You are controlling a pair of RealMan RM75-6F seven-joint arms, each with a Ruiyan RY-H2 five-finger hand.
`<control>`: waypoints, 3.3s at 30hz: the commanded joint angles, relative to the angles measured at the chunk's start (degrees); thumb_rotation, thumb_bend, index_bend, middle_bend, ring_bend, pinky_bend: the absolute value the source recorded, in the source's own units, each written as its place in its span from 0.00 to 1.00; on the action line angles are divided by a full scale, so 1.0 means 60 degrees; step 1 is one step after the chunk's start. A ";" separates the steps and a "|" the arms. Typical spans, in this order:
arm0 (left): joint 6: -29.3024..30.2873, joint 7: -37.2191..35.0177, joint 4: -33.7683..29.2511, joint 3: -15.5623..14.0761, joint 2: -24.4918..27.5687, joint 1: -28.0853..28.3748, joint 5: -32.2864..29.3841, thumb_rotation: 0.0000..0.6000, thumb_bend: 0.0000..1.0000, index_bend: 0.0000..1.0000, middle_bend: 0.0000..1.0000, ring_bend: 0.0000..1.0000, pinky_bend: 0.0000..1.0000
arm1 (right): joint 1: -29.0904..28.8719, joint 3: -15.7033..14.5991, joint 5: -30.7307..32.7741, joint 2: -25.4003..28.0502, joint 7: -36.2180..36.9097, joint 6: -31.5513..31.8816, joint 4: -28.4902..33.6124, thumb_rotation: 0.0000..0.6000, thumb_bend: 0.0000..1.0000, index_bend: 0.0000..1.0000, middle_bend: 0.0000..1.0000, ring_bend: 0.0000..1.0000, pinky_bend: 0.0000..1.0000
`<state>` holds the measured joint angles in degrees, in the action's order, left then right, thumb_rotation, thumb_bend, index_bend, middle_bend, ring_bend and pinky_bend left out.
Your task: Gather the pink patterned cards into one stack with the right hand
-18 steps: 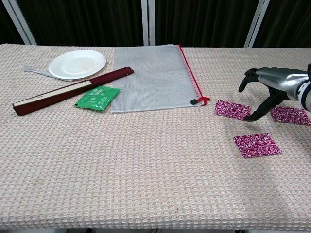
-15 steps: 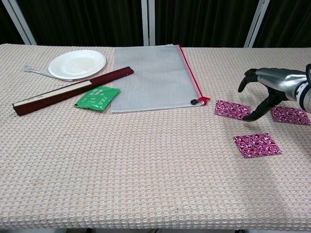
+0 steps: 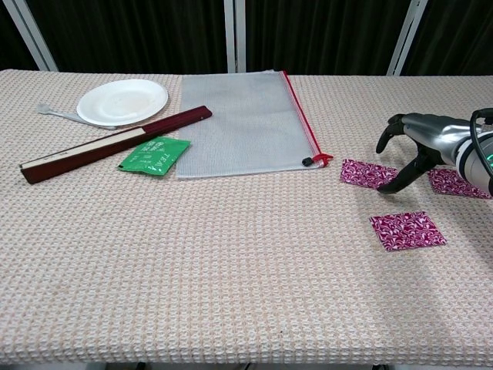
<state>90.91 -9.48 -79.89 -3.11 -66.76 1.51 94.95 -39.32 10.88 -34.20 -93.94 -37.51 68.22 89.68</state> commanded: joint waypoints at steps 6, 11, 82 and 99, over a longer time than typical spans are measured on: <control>0.0049 -0.0220 0.0215 -0.0008 -0.0082 -0.0068 -0.0070 0.47 0.09 0.06 0.04 0.00 0.11 | -0.0078 0.0201 0.0344 -0.0296 -0.0081 -0.0196 -0.0323 0.93 0.33 0.34 0.00 0.00 0.00; 0.0025 -0.0318 0.0324 -0.0016 -0.0133 -0.0071 -0.0088 0.47 0.09 0.06 0.04 0.00 0.11 | -0.0134 0.0245 0.0510 -0.0382 -0.0166 -0.0374 -0.0414 0.93 0.35 0.35 0.00 0.00 0.00; -0.0276 0.0450 -0.0247 -0.0082 -0.0160 -0.0002 -0.0103 0.47 0.09 0.07 0.04 0.00 0.11 | 0.1360 -0.1290 -0.5612 0.2679 0.4777 -0.3294 -0.2579 1.00 0.38 0.39 0.00 0.00 0.00; -0.0232 0.0494 -0.0300 -0.0087 -0.0139 -0.0017 -0.0072 0.48 0.09 0.07 0.04 0.00 0.11 | 0.1642 -0.1228 -0.6051 0.3162 0.4879 -0.2586 -0.1435 1.00 0.29 0.37 0.00 0.00 0.00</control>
<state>89.52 -6.52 -81.68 -3.63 -67.60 1.41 94.51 -29.89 3.61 -68.86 -76.04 -9.01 51.45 79.12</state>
